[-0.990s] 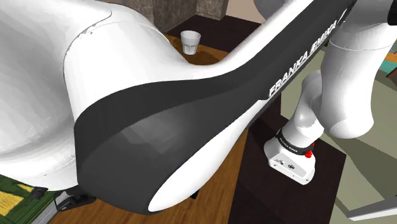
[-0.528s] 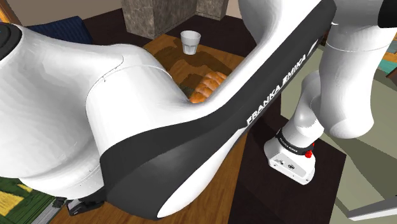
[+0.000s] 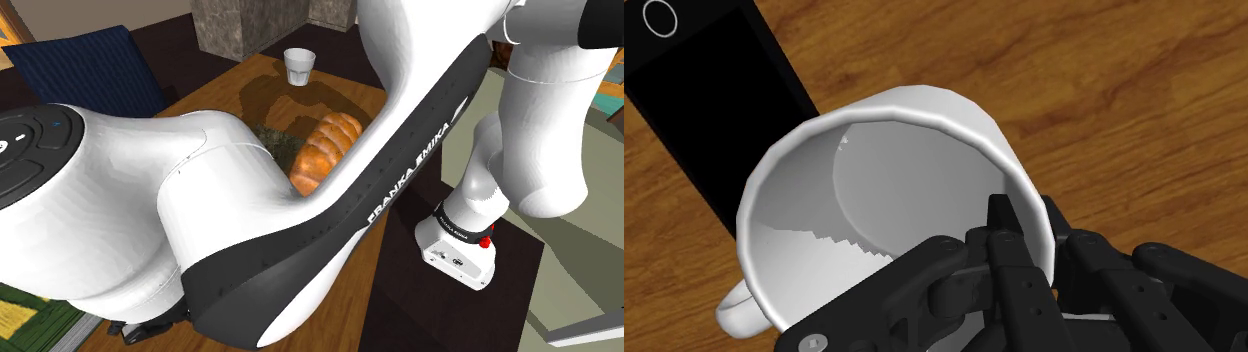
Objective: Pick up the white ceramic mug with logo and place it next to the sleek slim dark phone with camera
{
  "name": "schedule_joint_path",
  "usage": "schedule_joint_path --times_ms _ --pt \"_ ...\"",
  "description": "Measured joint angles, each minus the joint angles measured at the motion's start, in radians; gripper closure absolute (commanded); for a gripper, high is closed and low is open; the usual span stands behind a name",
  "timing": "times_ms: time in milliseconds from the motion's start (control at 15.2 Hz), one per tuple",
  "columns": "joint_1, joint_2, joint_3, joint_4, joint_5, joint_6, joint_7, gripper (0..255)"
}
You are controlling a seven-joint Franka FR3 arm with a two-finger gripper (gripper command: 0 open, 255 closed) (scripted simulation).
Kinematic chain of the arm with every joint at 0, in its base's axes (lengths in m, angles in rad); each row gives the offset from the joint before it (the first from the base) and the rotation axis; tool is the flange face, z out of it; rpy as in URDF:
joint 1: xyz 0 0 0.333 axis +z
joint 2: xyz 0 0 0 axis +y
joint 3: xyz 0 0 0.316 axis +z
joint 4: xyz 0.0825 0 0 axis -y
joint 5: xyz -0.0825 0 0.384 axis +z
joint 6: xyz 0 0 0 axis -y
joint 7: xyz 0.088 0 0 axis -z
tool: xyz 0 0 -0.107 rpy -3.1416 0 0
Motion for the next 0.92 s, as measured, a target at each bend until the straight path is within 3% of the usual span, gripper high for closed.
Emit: schedule_joint_path --times_ms 330,396,792,924 --pt "0.001 0.001 0.0 -0.001 -0.001 0.002 0.001 255" --pt "0.001 0.001 0.0 -0.001 -0.001 0.002 0.001 0" --pt "0.001 0.001 0.0 -0.001 -0.001 0.002 0.001 0" --pt "0.0 -0.015 0.007 0.024 0.013 -0.035 -0.007 0"
